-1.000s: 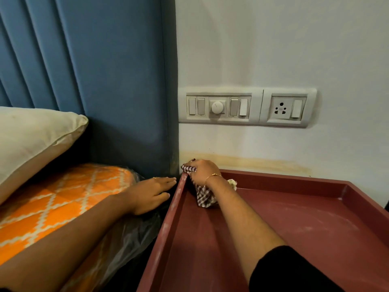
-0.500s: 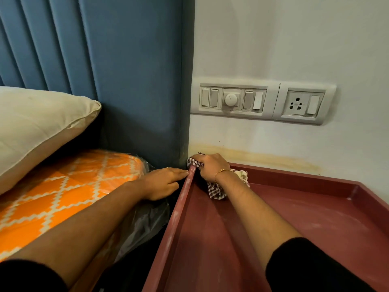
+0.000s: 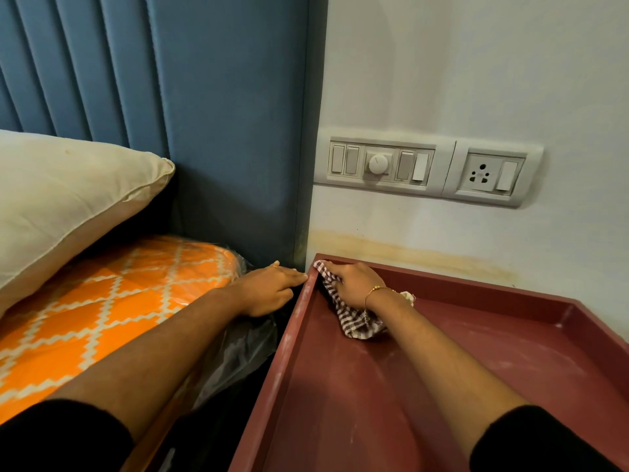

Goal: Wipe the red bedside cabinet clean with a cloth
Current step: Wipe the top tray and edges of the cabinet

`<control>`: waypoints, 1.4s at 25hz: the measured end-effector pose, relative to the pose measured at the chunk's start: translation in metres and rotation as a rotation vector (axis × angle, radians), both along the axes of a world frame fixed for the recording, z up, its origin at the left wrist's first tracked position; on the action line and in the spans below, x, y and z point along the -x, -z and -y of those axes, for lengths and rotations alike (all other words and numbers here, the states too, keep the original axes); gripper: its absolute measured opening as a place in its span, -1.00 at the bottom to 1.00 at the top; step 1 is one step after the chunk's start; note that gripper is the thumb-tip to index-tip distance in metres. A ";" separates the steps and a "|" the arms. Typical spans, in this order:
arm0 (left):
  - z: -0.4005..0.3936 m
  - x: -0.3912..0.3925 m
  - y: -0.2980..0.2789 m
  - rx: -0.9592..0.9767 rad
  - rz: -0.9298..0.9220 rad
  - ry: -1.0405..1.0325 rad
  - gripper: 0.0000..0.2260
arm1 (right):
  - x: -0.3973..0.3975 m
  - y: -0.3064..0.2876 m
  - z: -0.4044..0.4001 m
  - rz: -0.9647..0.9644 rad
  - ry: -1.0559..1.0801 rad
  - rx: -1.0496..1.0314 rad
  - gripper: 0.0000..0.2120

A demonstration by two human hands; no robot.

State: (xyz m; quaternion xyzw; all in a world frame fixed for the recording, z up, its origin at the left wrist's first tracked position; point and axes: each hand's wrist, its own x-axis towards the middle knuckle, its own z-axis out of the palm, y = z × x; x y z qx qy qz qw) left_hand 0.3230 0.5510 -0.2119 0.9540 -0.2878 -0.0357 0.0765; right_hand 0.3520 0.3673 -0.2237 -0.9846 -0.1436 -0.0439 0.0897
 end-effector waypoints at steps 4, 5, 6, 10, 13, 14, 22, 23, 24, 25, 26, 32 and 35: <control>0.001 -0.001 -0.004 0.060 0.027 0.011 -0.57 | 0.006 0.001 -0.021 0.160 -0.081 -0.004 -0.52; 0.001 -0.001 -0.003 0.064 0.052 0.003 -0.58 | 0.005 0.001 -0.025 0.164 -0.102 0.024 -0.50; 0.001 -0.002 -0.003 0.069 0.075 -0.016 -0.60 | 0.003 0.000 -0.027 0.152 -0.108 0.021 -0.49; 0.001 0.001 -0.003 0.111 0.143 -0.140 -0.66 | 0.015 0.006 -0.016 0.064 -0.152 -0.095 -0.48; -0.001 0.004 -0.003 0.218 0.095 -0.141 -0.65 | 0.016 0.002 -0.014 0.034 -0.090 -0.073 -0.46; -0.001 0.006 -0.003 0.230 0.060 -0.132 -0.59 | 0.011 -0.002 -0.017 0.029 -0.045 -0.043 -0.46; -0.011 0.030 0.002 0.153 -0.026 -0.135 -0.41 | 0.042 0.002 -0.019 -0.004 -0.116 -0.083 -0.46; -0.012 0.036 0.002 0.148 -0.014 -0.142 -0.42 | 0.040 -0.004 -0.022 0.002 -0.081 -0.057 -0.47; -0.012 0.043 0.002 0.145 -0.011 -0.146 -0.43 | 0.042 -0.009 -0.027 0.004 -0.050 -0.044 -0.48; -0.013 0.050 0.002 0.148 -0.015 -0.149 -0.45 | 0.046 -0.012 -0.032 0.006 -0.035 -0.048 -0.49; -0.012 0.057 0.002 0.153 -0.023 -0.151 -0.46 | 0.054 -0.011 -0.035 0.001 -0.042 -0.061 -0.49; -0.010 0.070 0.008 0.196 -0.051 -0.165 -0.48 | 0.067 -0.037 -0.019 -0.159 -0.119 -0.225 -0.67; -0.014 0.061 0.012 0.224 -0.043 -0.183 -0.50 | 0.045 -0.051 -0.016 -0.149 -0.023 -0.446 -0.74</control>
